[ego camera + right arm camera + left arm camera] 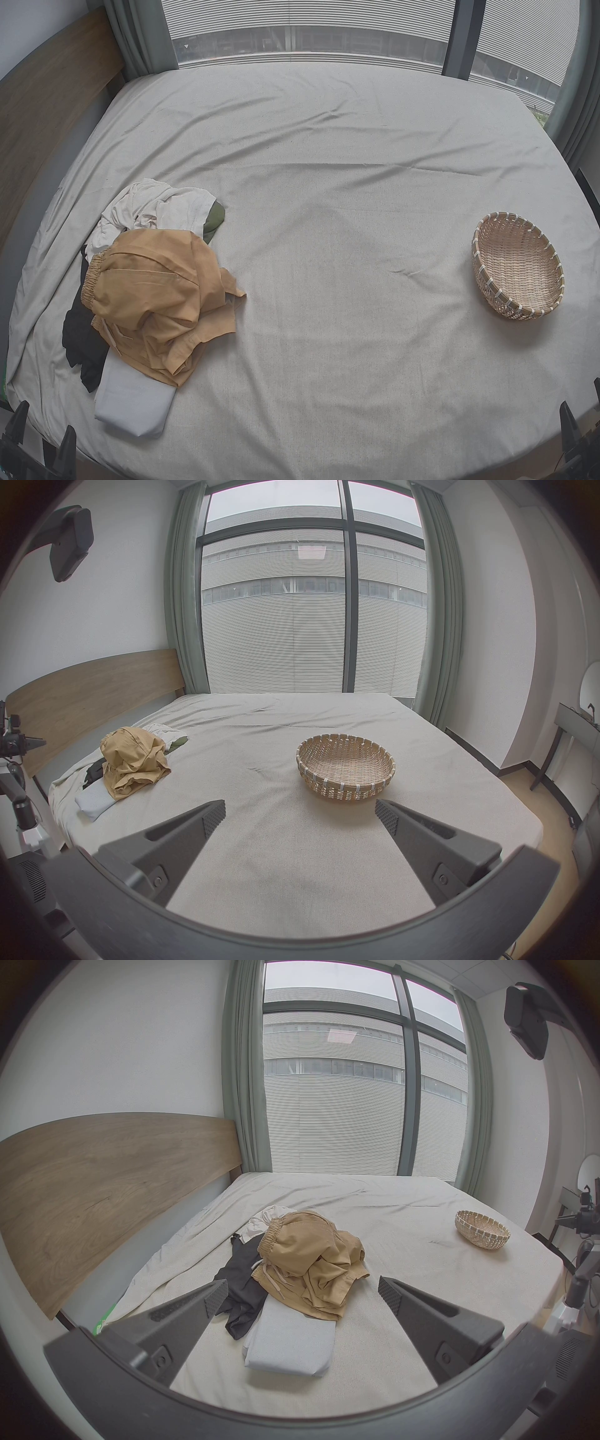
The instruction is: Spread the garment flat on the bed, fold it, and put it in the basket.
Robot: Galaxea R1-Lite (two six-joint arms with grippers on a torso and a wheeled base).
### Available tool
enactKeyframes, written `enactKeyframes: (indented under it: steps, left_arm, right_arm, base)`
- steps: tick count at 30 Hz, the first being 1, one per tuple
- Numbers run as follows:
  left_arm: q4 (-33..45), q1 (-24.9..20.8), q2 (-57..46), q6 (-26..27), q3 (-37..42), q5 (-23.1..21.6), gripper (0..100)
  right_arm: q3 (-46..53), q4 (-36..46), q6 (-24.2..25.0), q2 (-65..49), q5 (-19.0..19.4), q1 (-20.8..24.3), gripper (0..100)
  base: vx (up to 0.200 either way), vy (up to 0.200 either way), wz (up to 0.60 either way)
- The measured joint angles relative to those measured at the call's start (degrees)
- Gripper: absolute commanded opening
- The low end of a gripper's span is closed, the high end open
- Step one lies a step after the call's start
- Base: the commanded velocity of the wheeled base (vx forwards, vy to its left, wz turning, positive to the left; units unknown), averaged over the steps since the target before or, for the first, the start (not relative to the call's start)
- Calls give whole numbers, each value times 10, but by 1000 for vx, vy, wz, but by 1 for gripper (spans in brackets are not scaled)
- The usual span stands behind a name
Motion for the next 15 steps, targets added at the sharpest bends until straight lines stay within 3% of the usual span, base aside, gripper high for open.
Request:
enactKeyframes:
  steps: [10,15]
  left_arm:
    - [-11,0,0,10,-1,0,100]
    - [-23,-3,10,6,-45,-7,100]
  right_arm:
    - [0,0,1,0,0,0,100]
    - [0,0,1,0,0,0,100]
  base:
    - [0,0,0]
    - [0,0,0]
